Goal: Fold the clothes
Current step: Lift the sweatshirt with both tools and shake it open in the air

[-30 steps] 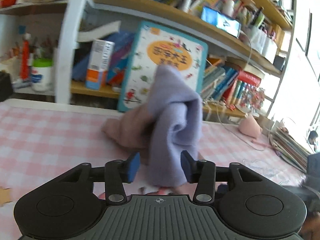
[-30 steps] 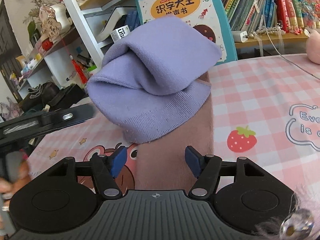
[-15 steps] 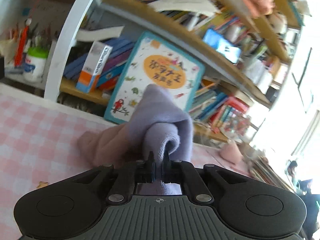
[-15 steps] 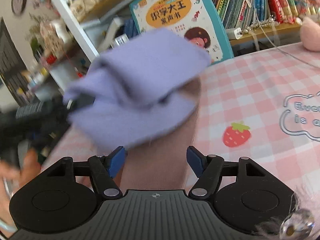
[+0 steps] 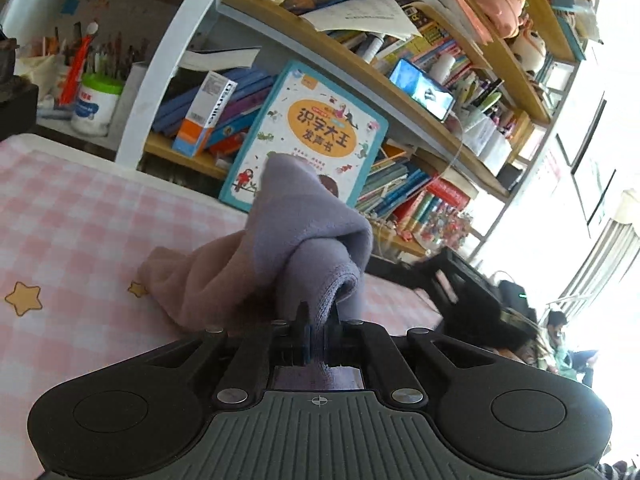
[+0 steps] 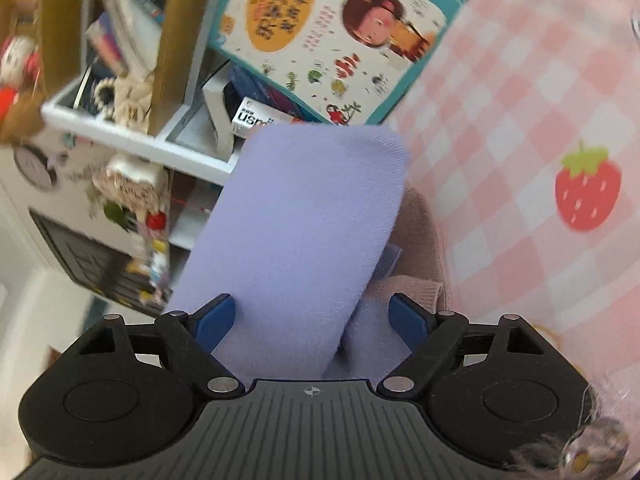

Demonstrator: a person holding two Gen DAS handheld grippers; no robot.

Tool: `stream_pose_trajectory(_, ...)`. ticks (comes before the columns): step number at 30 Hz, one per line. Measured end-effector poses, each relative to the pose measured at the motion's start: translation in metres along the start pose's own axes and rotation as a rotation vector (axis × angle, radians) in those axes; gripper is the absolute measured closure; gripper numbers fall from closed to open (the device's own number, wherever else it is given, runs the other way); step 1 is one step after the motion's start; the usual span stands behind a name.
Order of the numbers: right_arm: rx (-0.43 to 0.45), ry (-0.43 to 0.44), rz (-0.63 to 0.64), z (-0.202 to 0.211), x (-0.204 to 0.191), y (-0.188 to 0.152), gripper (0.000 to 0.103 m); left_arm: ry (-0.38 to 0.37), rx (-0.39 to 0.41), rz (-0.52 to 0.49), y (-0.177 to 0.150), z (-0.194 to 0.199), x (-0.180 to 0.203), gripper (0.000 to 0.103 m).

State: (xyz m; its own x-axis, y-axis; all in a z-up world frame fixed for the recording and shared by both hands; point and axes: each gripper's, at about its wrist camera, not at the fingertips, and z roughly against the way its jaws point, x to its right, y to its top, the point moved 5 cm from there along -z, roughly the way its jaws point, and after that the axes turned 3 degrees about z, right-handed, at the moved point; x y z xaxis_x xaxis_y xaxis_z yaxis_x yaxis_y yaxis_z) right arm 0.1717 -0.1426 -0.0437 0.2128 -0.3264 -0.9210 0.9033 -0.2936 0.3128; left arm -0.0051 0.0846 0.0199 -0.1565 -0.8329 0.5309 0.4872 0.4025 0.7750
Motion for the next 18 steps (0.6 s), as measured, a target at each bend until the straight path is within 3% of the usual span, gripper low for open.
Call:
stream_pose_trajectory(3, 0.023, 0.034, -0.113, -0.002, 0.014, 0.005, 0.026, -0.006, -0.008, -0.018, -0.002, 0.008, 0.000, 0.099)
stream_pose_trajectory(5, 0.017, 0.096, -0.181, -0.004, 0.019, 0.006, 0.041, -0.001, -0.015, -0.022, -0.004, 0.010, -0.001, 0.099)
stream_pose_trajectory(6, 0.009, 0.119, -0.203, -0.006, 0.020, 0.005, 0.052, 0.002, -0.018, -0.024, -0.005, 0.011, -0.002, 0.099)
stream_pose_trajectory(7, 0.004, 0.137, -0.211, -0.007, 0.020, 0.004, 0.070, 0.004, -0.018, -0.022, -0.006, 0.013, -0.003, 0.099)
stream_pose_trajectory(9, 0.006, 0.164, -0.192, -0.006, 0.016, 0.004, 0.091, 0.016, -0.016, -0.024, -0.007, 0.015, -0.003, 0.099)
stream_pose_trajectory(12, 0.088, 0.208, -0.117, 0.014, 0.000, 0.013, 0.092, 0.035, -0.026, -0.061, -0.008, 0.014, 0.001, 0.099)
stream_pose_trajectory(15, 0.229, 0.271, -0.014, 0.055, -0.030, 0.036, 0.092, -0.024, -0.060, -0.112, -0.012, 0.003, 0.020, 0.099)
stream_pose_trajectory(18, 0.355, 0.262, 0.134, 0.102, -0.073, 0.063, 0.092, -0.113, -0.090, -0.172, -0.016, -0.009, 0.046, 0.099)
